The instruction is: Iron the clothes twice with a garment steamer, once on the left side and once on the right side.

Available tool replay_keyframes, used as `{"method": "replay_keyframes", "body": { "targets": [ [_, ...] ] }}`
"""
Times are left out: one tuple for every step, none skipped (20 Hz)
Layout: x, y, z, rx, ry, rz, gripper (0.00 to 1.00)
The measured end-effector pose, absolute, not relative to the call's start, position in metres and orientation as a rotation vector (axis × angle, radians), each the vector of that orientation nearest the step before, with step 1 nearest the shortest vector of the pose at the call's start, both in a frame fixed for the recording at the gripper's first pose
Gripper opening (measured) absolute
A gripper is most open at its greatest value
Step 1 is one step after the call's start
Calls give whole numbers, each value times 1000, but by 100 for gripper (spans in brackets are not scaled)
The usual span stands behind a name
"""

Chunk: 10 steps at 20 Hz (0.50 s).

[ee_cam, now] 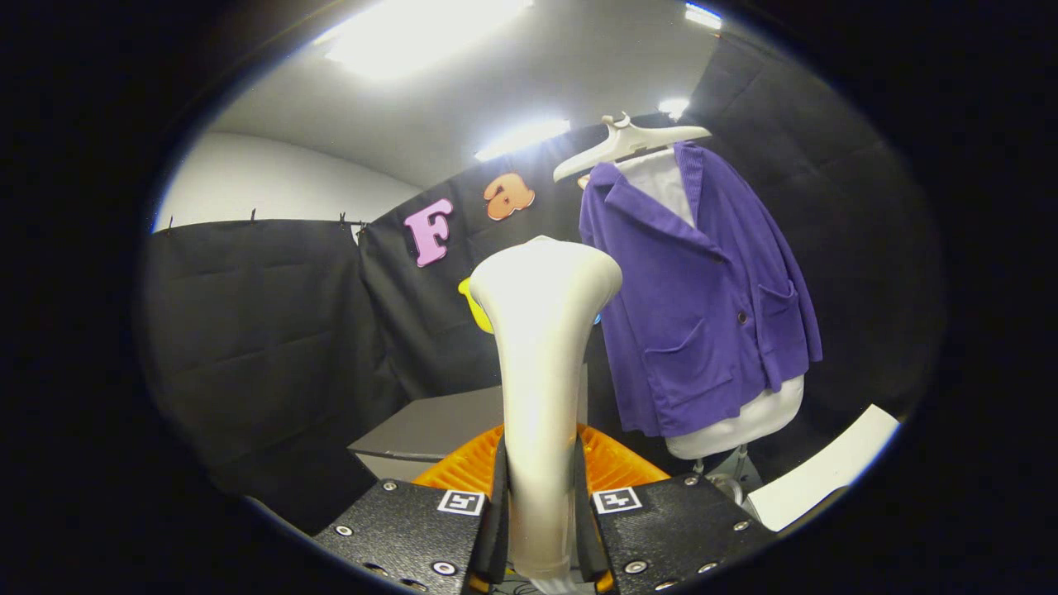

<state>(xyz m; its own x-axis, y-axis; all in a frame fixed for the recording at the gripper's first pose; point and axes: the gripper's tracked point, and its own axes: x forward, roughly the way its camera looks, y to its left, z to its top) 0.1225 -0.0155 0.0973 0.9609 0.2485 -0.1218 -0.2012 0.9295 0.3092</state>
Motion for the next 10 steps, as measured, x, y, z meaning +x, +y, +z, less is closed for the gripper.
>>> {"method": "replay_keyframes", "body": {
  "targets": [
    [123, -22, 105, 285, 151, 227, 33],
    [127, -28, 113, 278, 136, 220, 33],
    [134, -32, 120, 267, 125, 218, 33],
    [141, -36, 125, 257, 123, 216, 33],
    [149, -39, 130, 250, 120, 213, 33],
    [157, -43, 136, 247, 113, 213, 33],
    [166, -46, 142, 246, 106, 213, 33],
    [177, -49, 150, 246, 98, 211, 33],
    [188, -53, 157, 247, 86, 207, 33],
    [199, -57, 165, 246, 72, 202, 33]
  ]
}}
